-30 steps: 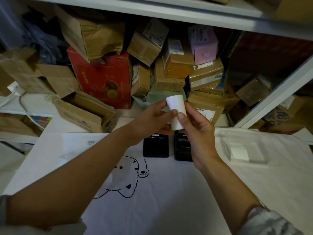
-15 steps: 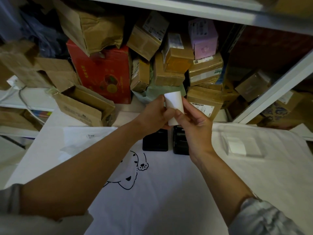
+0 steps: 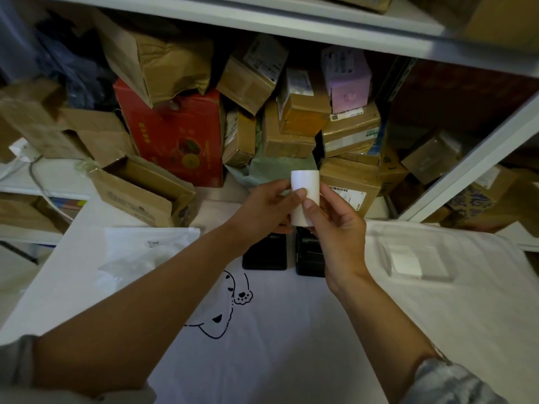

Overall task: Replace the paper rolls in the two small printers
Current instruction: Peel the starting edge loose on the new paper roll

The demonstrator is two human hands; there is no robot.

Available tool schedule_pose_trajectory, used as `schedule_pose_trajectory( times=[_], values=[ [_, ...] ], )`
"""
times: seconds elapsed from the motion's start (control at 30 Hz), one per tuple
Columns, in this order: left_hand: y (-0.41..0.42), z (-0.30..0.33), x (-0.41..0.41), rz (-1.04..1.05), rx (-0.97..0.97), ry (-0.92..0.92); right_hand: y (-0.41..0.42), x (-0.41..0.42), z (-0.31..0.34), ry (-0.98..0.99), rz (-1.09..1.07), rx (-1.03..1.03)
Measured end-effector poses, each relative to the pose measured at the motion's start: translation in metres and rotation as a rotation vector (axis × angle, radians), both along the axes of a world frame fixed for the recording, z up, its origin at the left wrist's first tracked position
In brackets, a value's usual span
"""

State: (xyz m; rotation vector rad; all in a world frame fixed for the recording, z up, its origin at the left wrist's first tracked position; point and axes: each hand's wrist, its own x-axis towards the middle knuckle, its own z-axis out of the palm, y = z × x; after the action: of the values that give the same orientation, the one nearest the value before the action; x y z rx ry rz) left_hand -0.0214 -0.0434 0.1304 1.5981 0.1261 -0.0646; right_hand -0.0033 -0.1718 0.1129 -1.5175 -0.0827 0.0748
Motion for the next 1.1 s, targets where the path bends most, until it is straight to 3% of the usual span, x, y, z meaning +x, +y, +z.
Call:
schedule_pose_trajectory(
  times=[0.33, 0.6, 0.97, 1.1],
  values=[
    [0.008, -0.005, 0.002, -0.105, 0.088, -0.028, -0.004, 0.001, 0.003, 0.048, 0.078, -0.039],
    [0.005, -0.006, 0.007, -0.049, 0.296, 0.021, 0.001, 0.001, 0.0, -0.012, 0.058, -0.119],
    [0.0, -0.009, 0.004, 0.062, 0.117, 0.113, 0.008, -0.006, -0.004, -0.122, -0.03, -0.257],
    [0.001, -0.007, 0.0, 0.063, 0.055, 0.096, 0.008, -0.003, -0.001, -0.081, -0.05, -0.171]
  ],
)
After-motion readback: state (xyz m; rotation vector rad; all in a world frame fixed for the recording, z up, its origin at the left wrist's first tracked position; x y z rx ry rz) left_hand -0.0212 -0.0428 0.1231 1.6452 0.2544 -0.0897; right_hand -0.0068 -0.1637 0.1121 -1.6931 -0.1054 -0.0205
